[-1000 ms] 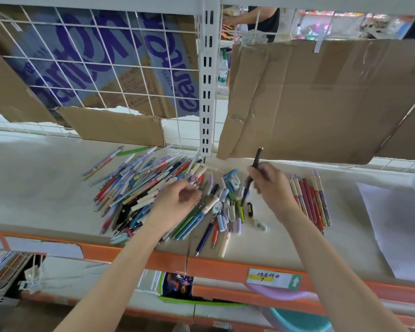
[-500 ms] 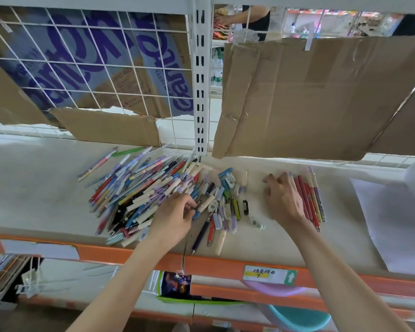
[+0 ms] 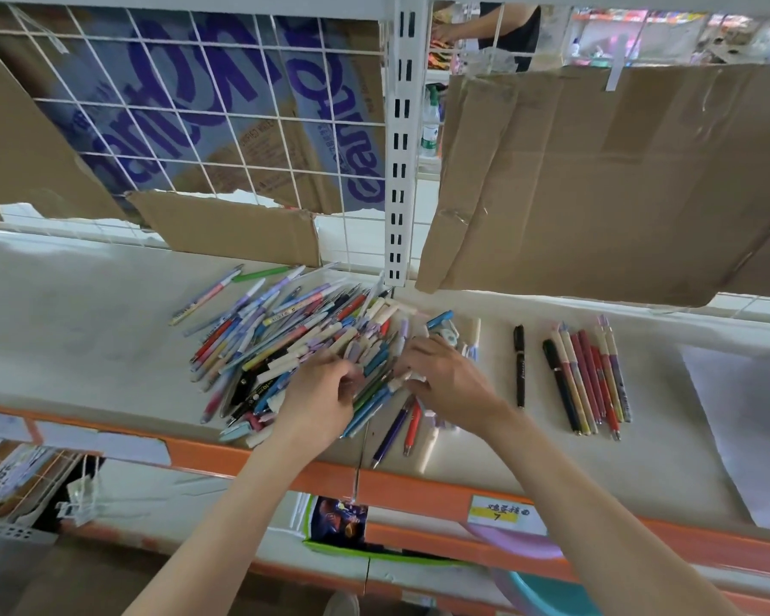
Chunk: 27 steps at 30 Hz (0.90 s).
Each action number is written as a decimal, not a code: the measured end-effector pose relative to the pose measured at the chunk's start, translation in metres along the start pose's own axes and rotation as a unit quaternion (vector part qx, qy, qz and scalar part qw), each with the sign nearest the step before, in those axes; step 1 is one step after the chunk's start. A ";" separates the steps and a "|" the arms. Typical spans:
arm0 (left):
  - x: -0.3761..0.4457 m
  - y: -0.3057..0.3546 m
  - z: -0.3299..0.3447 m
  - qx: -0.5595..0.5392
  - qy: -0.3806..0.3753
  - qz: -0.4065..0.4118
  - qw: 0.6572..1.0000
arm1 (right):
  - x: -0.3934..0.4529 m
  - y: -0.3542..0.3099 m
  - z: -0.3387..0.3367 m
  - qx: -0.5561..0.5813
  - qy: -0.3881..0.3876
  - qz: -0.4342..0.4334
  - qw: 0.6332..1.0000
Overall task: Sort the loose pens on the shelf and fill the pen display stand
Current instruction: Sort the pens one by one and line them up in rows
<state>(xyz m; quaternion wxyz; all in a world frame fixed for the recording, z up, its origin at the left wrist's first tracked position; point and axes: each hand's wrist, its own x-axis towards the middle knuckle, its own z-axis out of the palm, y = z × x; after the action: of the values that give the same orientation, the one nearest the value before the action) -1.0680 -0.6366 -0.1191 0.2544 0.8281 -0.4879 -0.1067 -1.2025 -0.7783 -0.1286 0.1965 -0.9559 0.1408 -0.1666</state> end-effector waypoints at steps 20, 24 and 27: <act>0.000 0.015 0.013 0.192 -0.050 0.025 0.980 | -0.017 0.036 -0.037 0.110 0.089 0.288 0.947; 0.000 0.016 0.016 0.216 -0.043 0.025 0.975 | -0.025 0.044 -0.035 0.097 0.096 0.336 0.932; -0.001 0.016 0.015 0.232 -0.035 0.030 0.972 | -0.027 0.044 -0.032 0.095 0.093 0.341 0.931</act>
<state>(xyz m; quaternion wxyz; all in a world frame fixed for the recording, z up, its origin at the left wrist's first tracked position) -1.0865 -0.6470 -0.1231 0.0415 0.8452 -0.5327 -0.0114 -1.2475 -0.8186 -0.1262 0.3174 -0.8075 0.4595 -0.1901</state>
